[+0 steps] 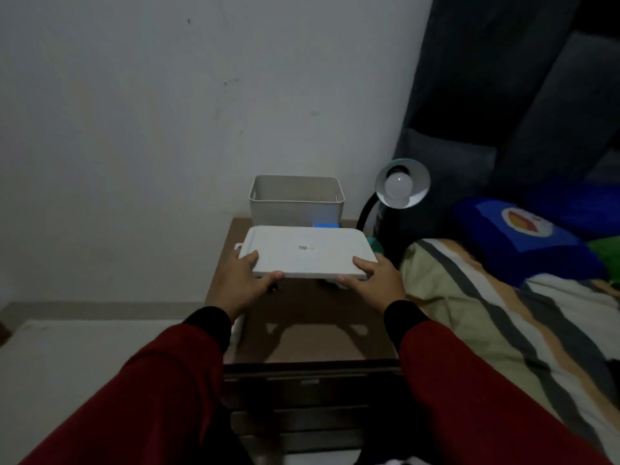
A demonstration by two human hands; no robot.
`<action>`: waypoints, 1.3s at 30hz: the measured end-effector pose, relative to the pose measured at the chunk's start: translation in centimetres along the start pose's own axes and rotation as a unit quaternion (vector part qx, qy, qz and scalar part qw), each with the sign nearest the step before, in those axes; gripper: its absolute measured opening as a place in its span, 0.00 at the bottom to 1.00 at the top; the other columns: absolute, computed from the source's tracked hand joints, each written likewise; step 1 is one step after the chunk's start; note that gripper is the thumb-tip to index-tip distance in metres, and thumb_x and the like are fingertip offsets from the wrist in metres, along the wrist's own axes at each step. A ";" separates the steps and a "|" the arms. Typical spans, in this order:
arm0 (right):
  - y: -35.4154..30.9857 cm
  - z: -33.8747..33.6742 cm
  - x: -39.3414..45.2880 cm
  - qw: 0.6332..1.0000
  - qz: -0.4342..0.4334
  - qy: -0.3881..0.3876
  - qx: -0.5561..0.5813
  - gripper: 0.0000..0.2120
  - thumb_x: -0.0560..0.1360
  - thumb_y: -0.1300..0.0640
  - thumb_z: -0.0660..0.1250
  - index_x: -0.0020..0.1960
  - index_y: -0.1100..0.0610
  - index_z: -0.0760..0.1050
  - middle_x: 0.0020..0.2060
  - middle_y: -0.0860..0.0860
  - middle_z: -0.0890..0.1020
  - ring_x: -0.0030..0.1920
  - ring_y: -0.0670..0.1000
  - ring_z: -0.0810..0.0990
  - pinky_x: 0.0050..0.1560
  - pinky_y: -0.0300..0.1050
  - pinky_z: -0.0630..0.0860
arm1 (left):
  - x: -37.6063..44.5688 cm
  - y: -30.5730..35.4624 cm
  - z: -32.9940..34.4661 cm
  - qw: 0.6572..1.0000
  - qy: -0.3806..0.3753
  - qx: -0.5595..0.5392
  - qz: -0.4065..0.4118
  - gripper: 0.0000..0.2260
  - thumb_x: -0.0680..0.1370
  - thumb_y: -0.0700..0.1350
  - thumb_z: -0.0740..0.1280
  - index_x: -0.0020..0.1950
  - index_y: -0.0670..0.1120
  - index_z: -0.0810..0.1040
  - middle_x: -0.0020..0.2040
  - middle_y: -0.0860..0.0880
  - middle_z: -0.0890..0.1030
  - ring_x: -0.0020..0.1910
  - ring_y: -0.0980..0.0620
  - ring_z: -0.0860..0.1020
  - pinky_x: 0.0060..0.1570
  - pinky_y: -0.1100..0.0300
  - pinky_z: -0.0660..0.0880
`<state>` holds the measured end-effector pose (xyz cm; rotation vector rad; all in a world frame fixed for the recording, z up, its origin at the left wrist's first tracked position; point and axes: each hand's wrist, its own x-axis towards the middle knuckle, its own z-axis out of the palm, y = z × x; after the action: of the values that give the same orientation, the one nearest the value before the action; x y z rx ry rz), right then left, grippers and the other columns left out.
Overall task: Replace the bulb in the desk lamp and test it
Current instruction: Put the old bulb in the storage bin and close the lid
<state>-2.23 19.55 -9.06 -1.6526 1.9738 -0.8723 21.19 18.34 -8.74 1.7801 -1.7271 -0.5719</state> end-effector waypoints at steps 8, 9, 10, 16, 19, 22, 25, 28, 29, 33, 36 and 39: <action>2.9 0.4 -7.4 0.999 0.029 -0.017 -0.009 0.30 0.68 0.51 0.75 0.66 0.60 0.74 0.69 0.56 0.70 0.68 0.55 0.69 0.68 0.42 0.64 | -6.9 -1.9 2.8 0.998 -0.044 -0.005 -0.036 0.35 0.72 0.56 0.71 0.72 0.39 0.67 0.76 0.38 0.60 0.75 0.42 0.60 0.74 0.52 0.59; 3.3 0.6 -7.9 0.999 0.036 -0.022 -0.007 0.30 0.68 0.51 0.75 0.66 0.60 0.74 0.69 0.56 0.70 0.68 0.55 0.69 0.68 0.42 0.64 | -7.5 -2.1 3.1 0.998 -0.048 -0.011 -0.039 0.34 0.72 0.55 0.71 0.72 0.39 0.67 0.75 0.38 0.61 0.75 0.43 0.60 0.74 0.53 0.58; 3.7 0.7 -8.4 0.999 0.044 -0.027 -0.004 0.30 0.68 0.51 0.76 0.66 0.60 0.74 0.68 0.57 0.71 0.68 0.55 0.69 0.68 0.42 0.64 | -8.0 -2.3 3.4 0.998 -0.052 -0.012 -0.040 0.34 0.72 0.54 0.71 0.72 0.38 0.67 0.75 0.38 0.62 0.75 0.43 0.60 0.74 0.54 0.58; 5.6 1.5 -9.0 0.988 0.102 -0.118 -0.007 0.32 0.67 0.53 0.76 0.68 0.62 0.72 0.69 0.56 0.72 0.70 0.54 0.69 0.70 0.43 0.63 | -9.1 -3.7 5.3 0.991 -0.124 0.017 -0.056 0.34 0.71 0.57 0.71 0.69 0.37 0.71 0.69 0.37 0.70 0.68 0.42 0.70 0.70 0.53 0.67; 6.0 1.9 -8.4 0.977 0.105 -0.174 -0.060 0.34 0.68 0.53 0.75 0.70 0.62 0.68 0.72 0.56 0.69 0.72 0.54 0.66 0.73 0.45 0.62 | -8.6 -3.9 6.1 0.984 -0.156 0.066 -0.048 0.31 0.72 0.59 0.68 0.64 0.35 0.73 0.64 0.36 0.75 0.63 0.41 0.74 0.62 0.53 0.71; 5.9 2.0 -7.1 0.953 0.093 -0.229 -0.175 0.33 0.71 0.51 0.72 0.72 0.60 0.66 0.73 0.56 0.66 0.73 0.55 0.64 0.72 0.46 0.62 | -7.8 -3.8 6.8 0.972 -0.192 0.130 -0.041 0.28 0.74 0.61 0.65 0.60 0.37 0.74 0.61 0.38 0.78 0.60 0.41 0.75 0.52 0.55 0.70; 5.4 1.8 -5.5 0.923 0.105 -0.284 -0.236 0.28 0.74 0.50 0.69 0.69 0.62 0.70 0.70 0.57 0.70 0.70 0.56 0.68 0.70 0.47 0.66 | -6.5 -3.8 7.2 0.959 -0.215 0.179 -0.050 0.26 0.75 0.60 0.63 0.59 0.39 0.75 0.61 0.40 0.78 0.60 0.42 0.75 0.53 0.56 0.71; 4.7 1.7 -3.4 0.912 0.098 -0.293 -0.270 0.27 0.75 0.48 0.67 0.69 0.62 0.69 0.69 0.56 0.71 0.69 0.55 0.69 0.68 0.46 0.68 | -4.6 -3.2 7.3 0.953 -0.207 0.213 -0.056 0.24 0.76 0.57 0.65 0.59 0.37 0.76 0.61 0.39 0.78 0.61 0.42 0.76 0.58 0.53 0.73; 4.5 1.6 -2.5 0.913 0.094 -0.287 -0.274 0.28 0.74 0.48 0.68 0.70 0.61 0.68 0.70 0.56 0.70 0.69 0.55 0.69 0.68 0.46 0.68 | -3.9 -2.9 7.3 0.954 -0.201 0.214 -0.055 0.22 0.75 0.55 0.66 0.59 0.37 0.76 0.61 0.39 0.78 0.60 0.42 0.76 0.59 0.53 0.74; 3.4 1.2 1.3 0.920 0.067 -0.265 -0.280 0.30 0.72 0.48 0.70 0.70 0.57 0.68 0.70 0.53 0.71 0.69 0.54 0.70 0.67 0.45 0.68 | -0.1 -1.1 6.9 0.947 -0.196 0.252 -0.032 0.22 0.76 0.52 0.66 0.61 0.36 0.75 0.63 0.38 0.76 0.62 0.41 0.75 0.60 0.53 0.73; 2.3 0.9 4.1 0.934 0.039 -0.232 -0.269 0.28 0.73 0.50 0.70 0.69 0.58 0.69 0.68 0.55 0.73 0.67 0.55 0.71 0.66 0.44 0.68 | 3.2 0.4 6.5 0.942 -0.186 0.278 -0.014 0.20 0.76 0.50 0.65 0.62 0.36 0.75 0.63 0.38 0.76 0.61 0.41 0.75 0.58 0.53 0.75; 1.6 1.0 6.7 0.950 0.014 -0.195 -0.242 0.29 0.72 0.50 0.70 0.70 0.55 0.68 0.68 0.55 0.72 0.67 0.55 0.71 0.66 0.44 0.68 | 6.3 1.7 5.9 0.935 -0.177 0.307 -0.002 0.16 0.77 0.46 0.63 0.59 0.36 0.76 0.61 0.37 0.77 0.60 0.40 0.76 0.56 0.52 0.75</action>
<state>-4.14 13.00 -10.39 -1.8658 2.0080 -0.0205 16.42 11.44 -11.40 2.1970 -2.3394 -0.3913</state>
